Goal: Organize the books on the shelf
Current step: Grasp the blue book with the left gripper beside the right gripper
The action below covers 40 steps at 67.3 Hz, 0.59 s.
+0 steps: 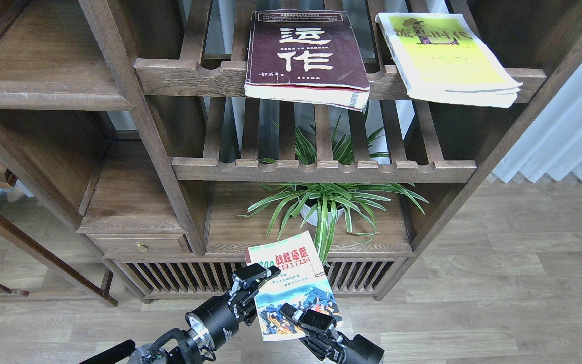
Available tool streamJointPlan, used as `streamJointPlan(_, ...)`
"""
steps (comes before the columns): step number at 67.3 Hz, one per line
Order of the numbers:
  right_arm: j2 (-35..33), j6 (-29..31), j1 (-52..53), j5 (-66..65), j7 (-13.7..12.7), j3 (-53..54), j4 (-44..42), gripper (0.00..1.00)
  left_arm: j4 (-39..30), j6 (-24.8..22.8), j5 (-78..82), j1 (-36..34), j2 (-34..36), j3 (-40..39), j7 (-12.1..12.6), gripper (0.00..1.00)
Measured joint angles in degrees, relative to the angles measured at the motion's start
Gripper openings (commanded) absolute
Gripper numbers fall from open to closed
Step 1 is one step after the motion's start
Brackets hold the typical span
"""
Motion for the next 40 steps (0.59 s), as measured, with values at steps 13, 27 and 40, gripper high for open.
streamJointPlan(13,0.1,0.0,0.5,-0.4,-0.5,-1.0,-0.1,0.91,-0.6,0.0,-0.1,-0.3,-0.1,0.2,0.7,0.02)
streamJointPlan(27,0.0,0.0,2.2,0.2,-0.2,-1.7,-0.4,0.99,-0.8,0.0,-0.1,-0.3,-0.1,-0.2,0.8,0.02)
streamJointPlan(40,0.0,0.0,4.6,0.8,0.0,-1.1,-3.6,1.00,-0.6,0.0,0.1,-0.1,5.4,0.2,3.2,0.02)
